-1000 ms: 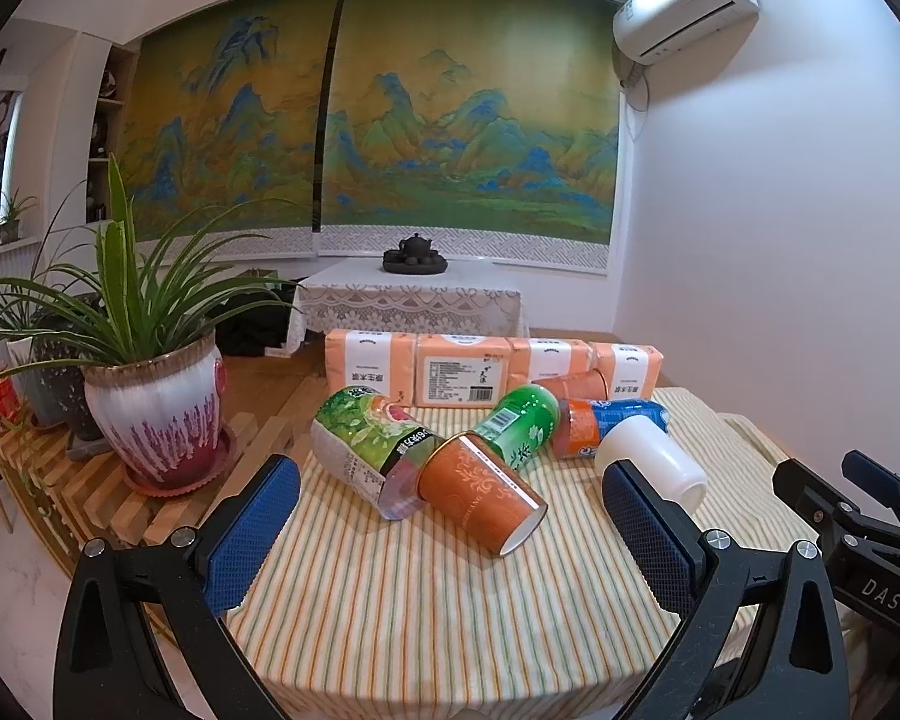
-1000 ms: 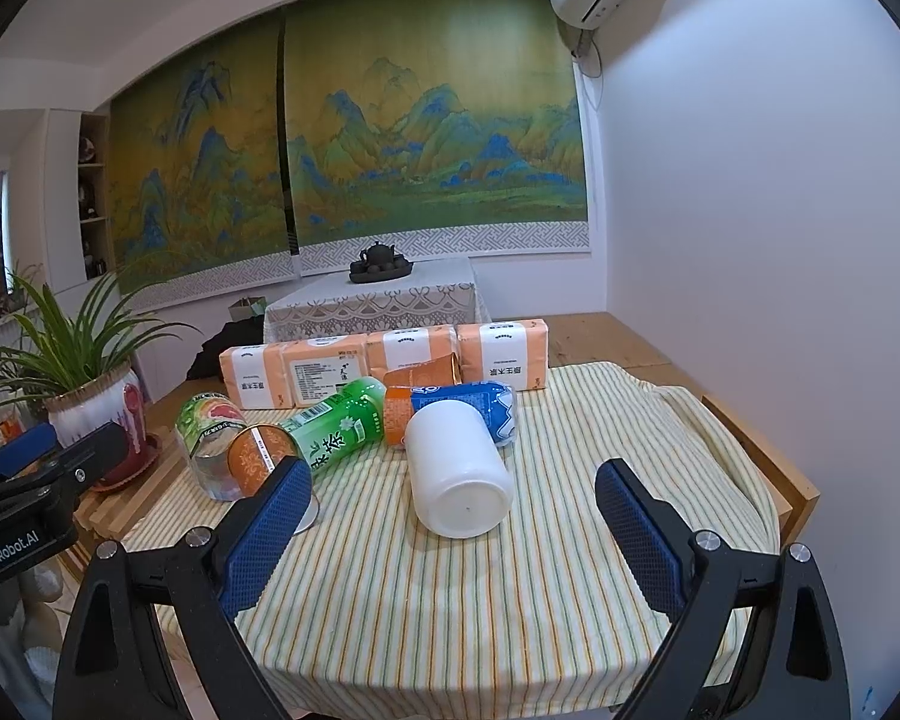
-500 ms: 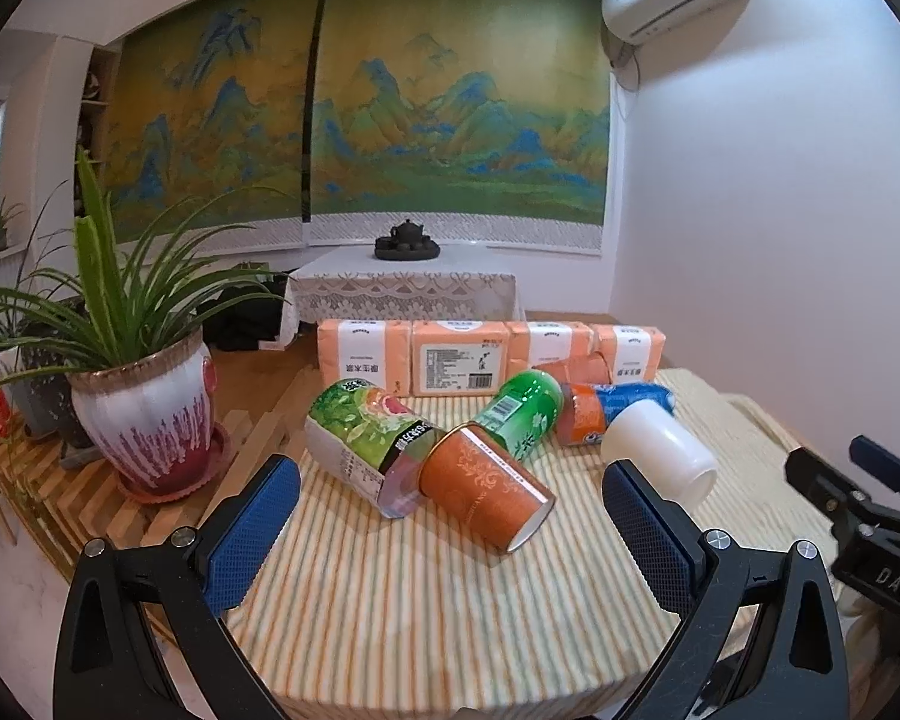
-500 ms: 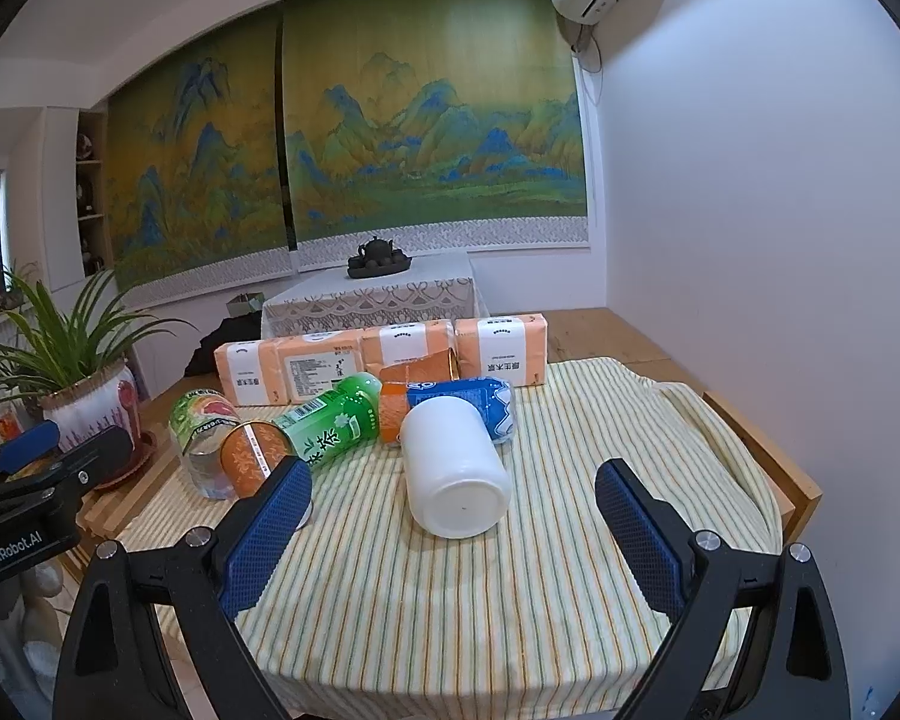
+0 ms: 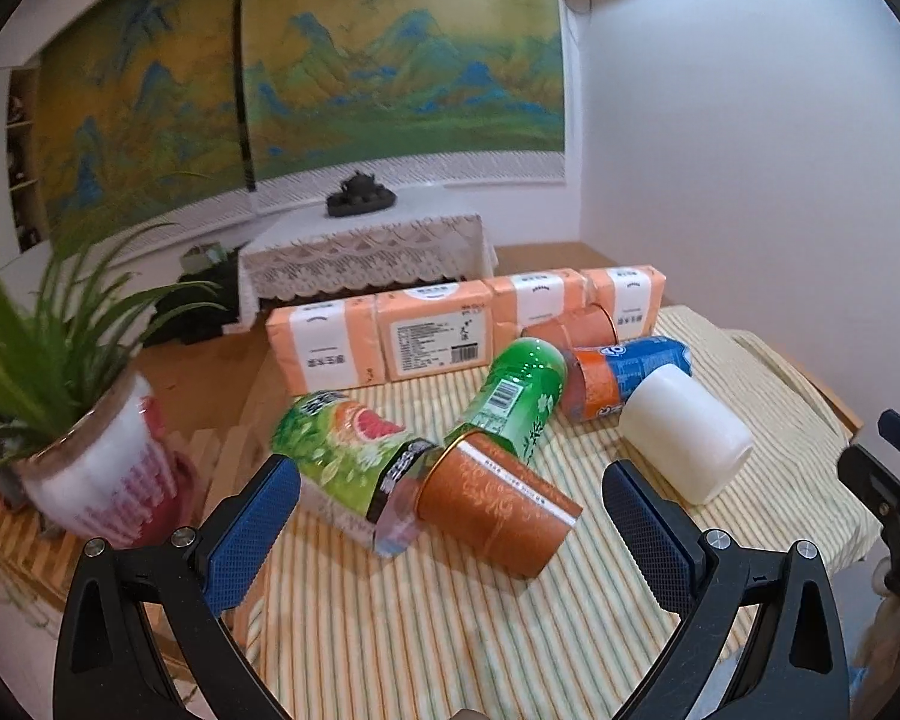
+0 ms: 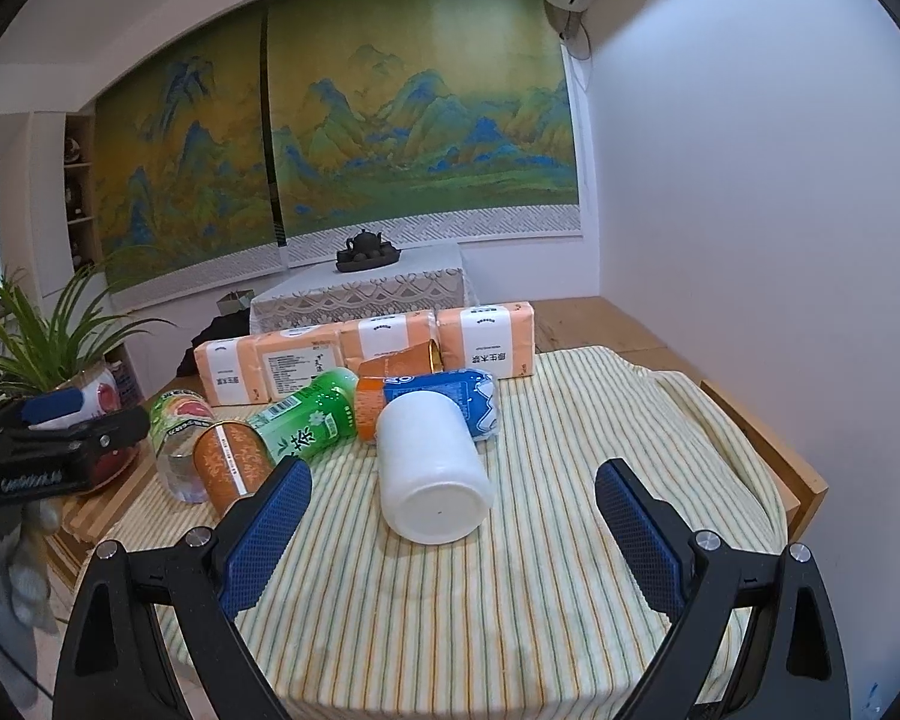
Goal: Flip cup upside down
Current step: 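Reach the left gripper down to the lying green cup and grasp it, then lift the green cup with the left gripper toward the right gripper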
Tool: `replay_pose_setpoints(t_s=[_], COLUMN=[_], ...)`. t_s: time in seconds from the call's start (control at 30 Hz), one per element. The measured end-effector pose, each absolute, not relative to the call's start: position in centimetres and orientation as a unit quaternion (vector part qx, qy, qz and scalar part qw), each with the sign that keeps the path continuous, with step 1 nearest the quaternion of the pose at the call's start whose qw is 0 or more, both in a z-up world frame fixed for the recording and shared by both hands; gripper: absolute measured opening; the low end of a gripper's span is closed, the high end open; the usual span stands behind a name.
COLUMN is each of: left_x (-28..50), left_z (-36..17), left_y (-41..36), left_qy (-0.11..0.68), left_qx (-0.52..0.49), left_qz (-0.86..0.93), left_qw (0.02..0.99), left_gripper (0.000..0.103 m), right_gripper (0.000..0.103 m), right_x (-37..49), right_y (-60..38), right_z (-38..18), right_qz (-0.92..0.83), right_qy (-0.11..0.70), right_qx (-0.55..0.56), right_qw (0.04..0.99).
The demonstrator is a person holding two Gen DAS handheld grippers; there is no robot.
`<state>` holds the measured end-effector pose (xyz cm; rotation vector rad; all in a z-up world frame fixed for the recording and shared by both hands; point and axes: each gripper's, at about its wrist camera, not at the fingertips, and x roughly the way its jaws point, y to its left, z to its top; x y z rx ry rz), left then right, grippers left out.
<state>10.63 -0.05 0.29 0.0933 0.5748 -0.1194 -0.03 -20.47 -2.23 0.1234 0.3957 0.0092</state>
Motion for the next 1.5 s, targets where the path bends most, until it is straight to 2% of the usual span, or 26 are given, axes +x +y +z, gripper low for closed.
replay_pose_setpoints(t_s=[0.37,0.53,0.73,0.87,0.93,1.0,1.07,1.23,1.37,1.5], left_x=[18.5,22.6,26.6,28.8,29.7,30.4,30.9,31.9,32.5,32.3], left_z=[-0.8,-1.4,-2.8,-3.9,-4.7,-5.4,-6.1,-7.8,-8.9,-8.7], left_y=[-3.6,-5.2,-6.5,-7.6,-8.3,-8.9,-9.6,-10.6,-10.9,-10.7], left_qy=[0.347,0.402,0.469,0.508,0.525,0.533,0.54,0.556,0.557,0.554], left_qx=[0.109,0.129,0.128,0.141,0.155,0.171,0.195,0.222,0.243,0.235], left_qz=[-0.104,-0.144,-0.17,-0.177,-0.184,-0.18,-0.179,-0.176,-0.165,-0.167], left_qw=[0.926,0.895,0.857,0.831,0.816,0.809,0.799,0.782,0.777,0.781], left_gripper=[0.102,0.101,0.095,0.086,0.085,0.085,0.079,0.077,0.063,0.062], right_gripper=[0.094,0.094,0.094,0.094,0.094,0.094,0.094,0.094,0.094,0.094], right_x=[1.0,1.4,1.7,1.9,2.0,1.9,2.0,2.1,2.1,2.0], right_y=[-21.8,-22.5,-23.5,-24.3,-24.7,-25.0,-25.5,-26.2,-26.8,-26.9], right_z=[-2.3,-2.6,-3.1,-3.4,-3.6,-3.8,-4.0,-4.5,-4.7,-4.7], right_qz=[-0.006,-0.011,-0.016,-0.021,-0.024,-0.027,-0.03,-0.036,-0.039,-0.043], right_qy=[0.199,0.204,0.209,0.211,0.212,0.214,0.216,0.222,0.225,0.226], right_qx=[0.058,0.061,0.071,0.077,0.08,0.084,0.09,0.099,0.109,0.108], right_qw=[0.978,0.977,0.975,0.974,0.974,0.973,0.972,0.969,0.967,0.967])
